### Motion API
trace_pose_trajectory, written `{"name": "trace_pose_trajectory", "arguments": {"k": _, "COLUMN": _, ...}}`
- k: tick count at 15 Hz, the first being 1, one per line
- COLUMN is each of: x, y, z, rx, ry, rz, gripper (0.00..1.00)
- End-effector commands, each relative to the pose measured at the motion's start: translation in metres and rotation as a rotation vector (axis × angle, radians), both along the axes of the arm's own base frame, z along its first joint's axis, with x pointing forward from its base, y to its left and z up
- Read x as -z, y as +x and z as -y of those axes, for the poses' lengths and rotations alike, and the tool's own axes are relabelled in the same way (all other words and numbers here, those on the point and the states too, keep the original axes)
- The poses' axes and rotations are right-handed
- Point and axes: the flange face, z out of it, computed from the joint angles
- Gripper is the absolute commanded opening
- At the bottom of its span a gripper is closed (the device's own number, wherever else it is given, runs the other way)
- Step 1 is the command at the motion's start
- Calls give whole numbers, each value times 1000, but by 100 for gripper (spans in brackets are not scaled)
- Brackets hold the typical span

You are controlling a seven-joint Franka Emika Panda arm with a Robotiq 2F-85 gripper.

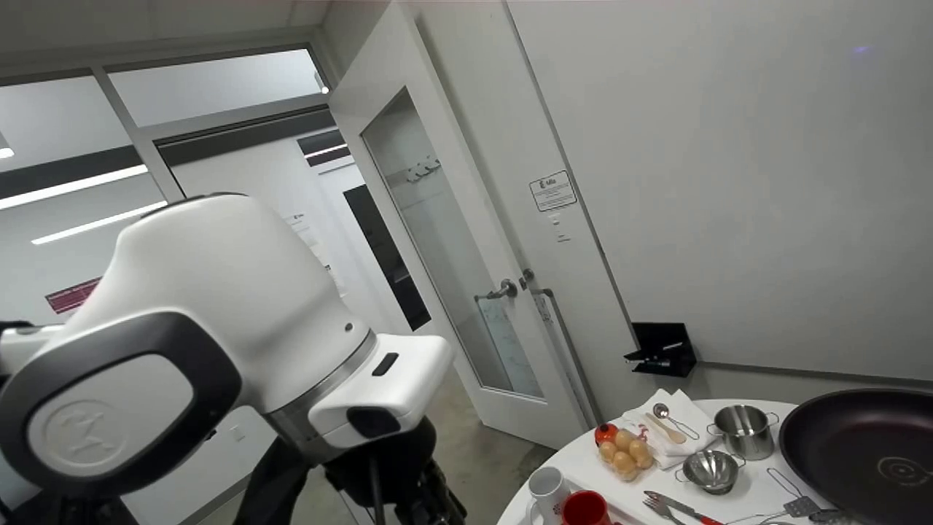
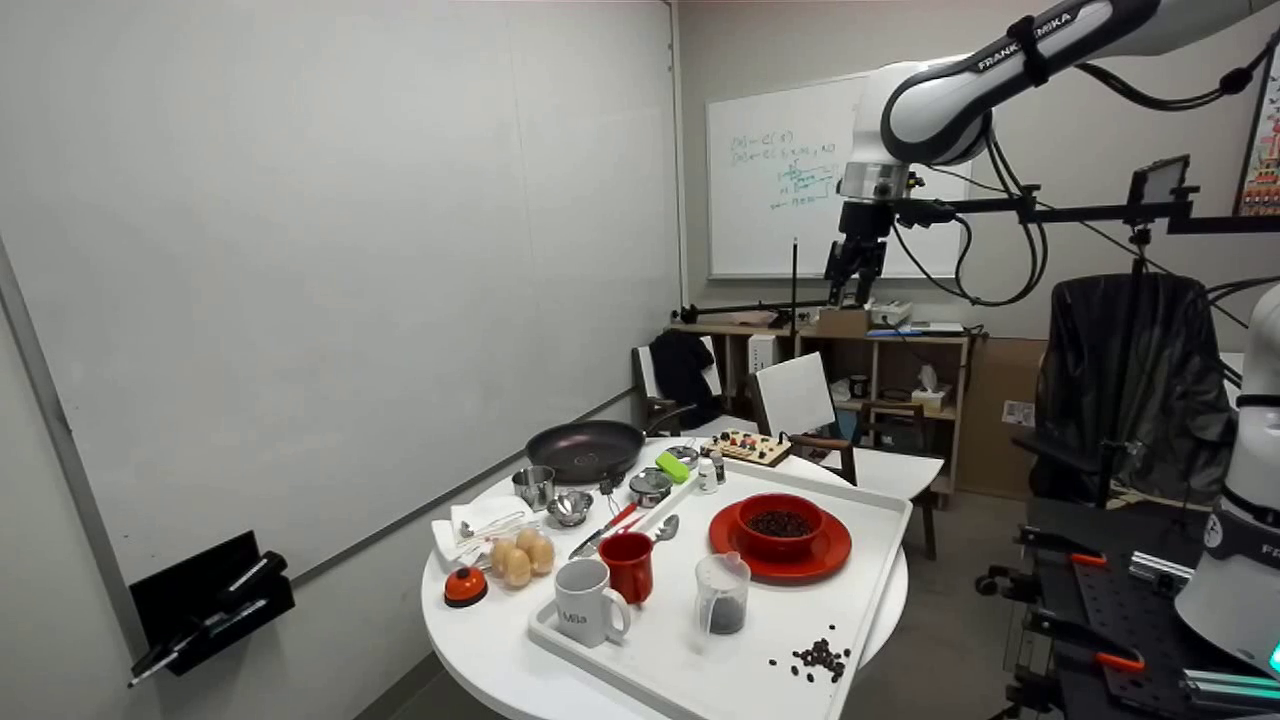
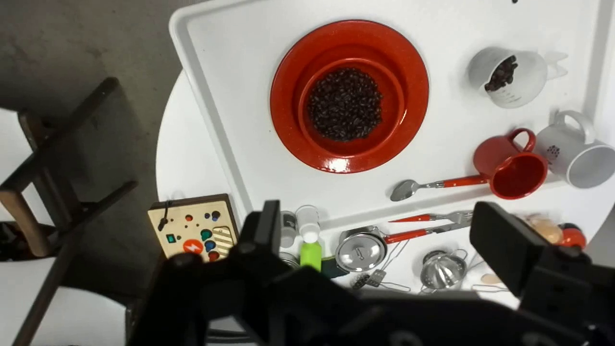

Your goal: Pick up the jug and pour its contents in the red bowl

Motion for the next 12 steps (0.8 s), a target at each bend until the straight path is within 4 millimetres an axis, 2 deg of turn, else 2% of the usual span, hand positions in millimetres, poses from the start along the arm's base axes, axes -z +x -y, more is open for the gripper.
{"name": "trace_pose_trajectory", "arguments": {"k": 1, "x": 14, "y": 7, "z": -32, "rx": 197, "ry": 23, "rz": 22, "gripper": 100}}
{"name": "trace_pose_trajectory", "arguments": {"k": 7, "x": 63, "y": 32, "z": -113, "rx": 500, "ry": 88, "rz": 50, "gripper": 100}}
{"name": "trace_pose_trajectory", "arguments": {"k": 9, "x": 78, "y": 46, "z": -141, "rx": 584, "ry": 111, "rz": 93, "gripper": 100}}
{"name": "trace_pose_trajectory", "arguments": {"k": 12, "x": 96, "y": 72, "z": -164, "rx": 706, "ry": 136, "rz": 153, "gripper": 100}}
